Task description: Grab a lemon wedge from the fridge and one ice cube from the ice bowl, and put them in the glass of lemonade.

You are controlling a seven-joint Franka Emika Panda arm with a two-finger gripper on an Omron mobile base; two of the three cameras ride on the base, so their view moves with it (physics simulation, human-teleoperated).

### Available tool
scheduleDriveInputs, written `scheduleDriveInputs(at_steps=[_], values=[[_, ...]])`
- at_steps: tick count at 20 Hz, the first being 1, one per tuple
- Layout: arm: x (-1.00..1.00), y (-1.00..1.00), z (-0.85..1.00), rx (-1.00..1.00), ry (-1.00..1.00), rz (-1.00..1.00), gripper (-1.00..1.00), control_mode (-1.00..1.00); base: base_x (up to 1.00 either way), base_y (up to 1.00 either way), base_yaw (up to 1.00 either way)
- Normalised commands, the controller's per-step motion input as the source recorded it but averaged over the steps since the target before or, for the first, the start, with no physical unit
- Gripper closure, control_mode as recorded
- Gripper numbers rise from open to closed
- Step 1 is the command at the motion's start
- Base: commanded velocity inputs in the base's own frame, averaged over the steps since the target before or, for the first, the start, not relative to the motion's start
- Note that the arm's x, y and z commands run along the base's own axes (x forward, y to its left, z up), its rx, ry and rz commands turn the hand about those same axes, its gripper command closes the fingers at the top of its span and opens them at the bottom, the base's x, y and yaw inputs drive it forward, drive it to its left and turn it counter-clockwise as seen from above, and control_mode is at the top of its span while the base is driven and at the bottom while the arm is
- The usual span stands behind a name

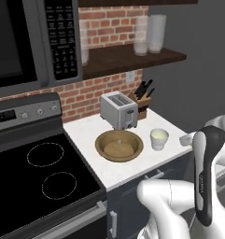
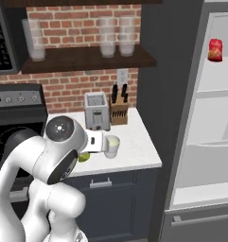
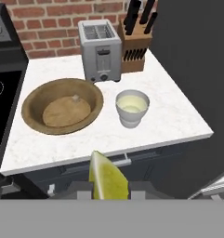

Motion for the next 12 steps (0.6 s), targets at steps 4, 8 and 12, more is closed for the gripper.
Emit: scheduleDriveInputs(at_steps=[4,8,12], values=[[0.04,0.03,0.0,0.0,0.0,-0.05,1.0,-1.0,0.15,0.18,-0.15],[0.23,0.16,-0.01,0.0,0.0,-0.19,1.0,-1.0,0.0,0.0,0.0],[0.35,0.17,-0.08,0.0,0.0,-0.15,1.0,-1.0,0.0,0.0,0.0]])
